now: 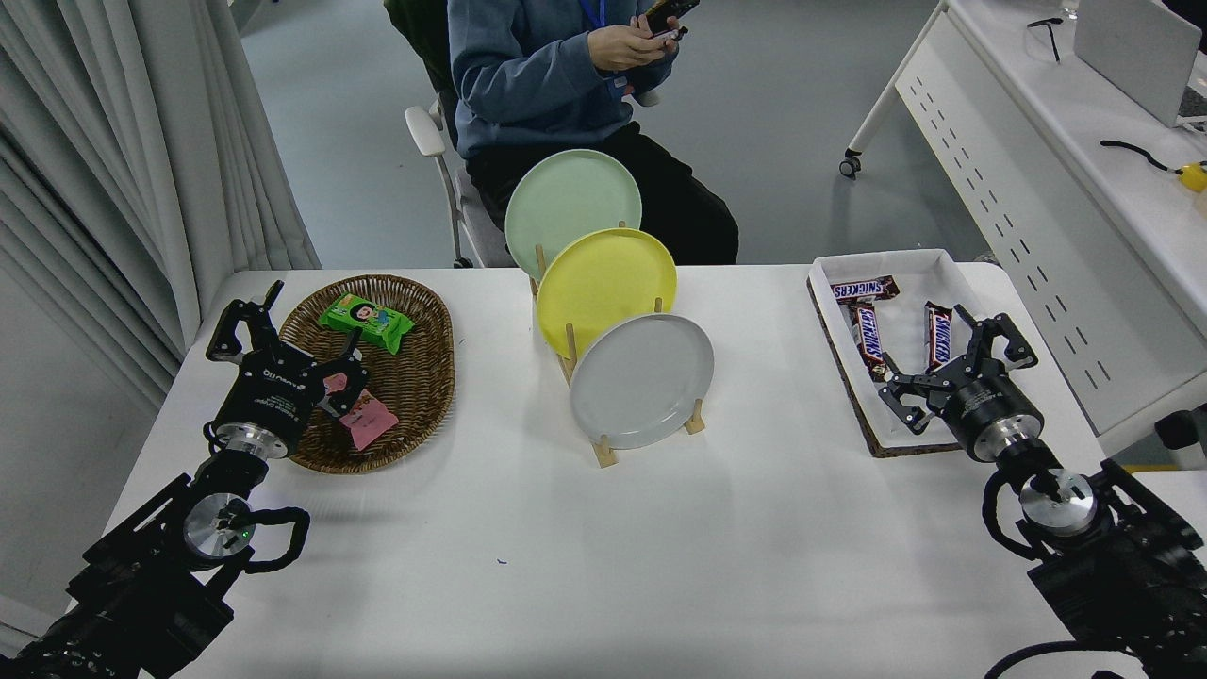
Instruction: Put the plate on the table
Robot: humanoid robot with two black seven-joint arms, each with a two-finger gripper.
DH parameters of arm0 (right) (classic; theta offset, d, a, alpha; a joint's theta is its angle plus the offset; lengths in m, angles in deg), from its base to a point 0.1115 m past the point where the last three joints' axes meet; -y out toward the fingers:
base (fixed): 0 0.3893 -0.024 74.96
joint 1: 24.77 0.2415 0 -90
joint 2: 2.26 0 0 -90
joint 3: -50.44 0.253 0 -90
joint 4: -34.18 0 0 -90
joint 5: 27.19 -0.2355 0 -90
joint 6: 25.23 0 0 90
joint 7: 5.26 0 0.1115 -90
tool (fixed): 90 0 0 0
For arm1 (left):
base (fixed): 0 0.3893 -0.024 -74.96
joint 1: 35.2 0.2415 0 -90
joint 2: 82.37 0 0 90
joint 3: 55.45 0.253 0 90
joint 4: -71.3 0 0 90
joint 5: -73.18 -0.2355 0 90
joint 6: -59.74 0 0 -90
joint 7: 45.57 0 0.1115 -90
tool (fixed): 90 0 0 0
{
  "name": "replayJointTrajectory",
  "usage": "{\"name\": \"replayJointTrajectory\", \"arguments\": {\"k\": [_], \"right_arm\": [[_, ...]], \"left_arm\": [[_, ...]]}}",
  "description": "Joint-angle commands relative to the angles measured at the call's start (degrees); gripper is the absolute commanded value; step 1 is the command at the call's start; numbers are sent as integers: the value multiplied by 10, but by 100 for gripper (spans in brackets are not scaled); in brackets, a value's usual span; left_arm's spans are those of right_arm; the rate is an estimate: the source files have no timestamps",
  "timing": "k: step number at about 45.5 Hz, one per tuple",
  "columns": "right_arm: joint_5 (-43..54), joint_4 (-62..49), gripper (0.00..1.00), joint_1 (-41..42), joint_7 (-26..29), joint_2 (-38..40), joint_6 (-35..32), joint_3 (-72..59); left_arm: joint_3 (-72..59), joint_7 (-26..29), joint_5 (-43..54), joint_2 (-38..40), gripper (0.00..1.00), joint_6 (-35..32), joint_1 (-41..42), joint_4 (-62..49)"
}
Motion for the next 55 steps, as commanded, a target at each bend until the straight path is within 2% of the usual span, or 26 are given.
{"name": "replayJointTrajectory", "arguments": {"k": [1,55], "right_arm": [[-3,-3,100,-3,0,-6,1,0],[-2,5,100,13,1,-12,0,-10]], "left_arm": [[-1,0,1,0,100,2,-1,-1],[0,0,1,0,100,1,0,-1]]}}
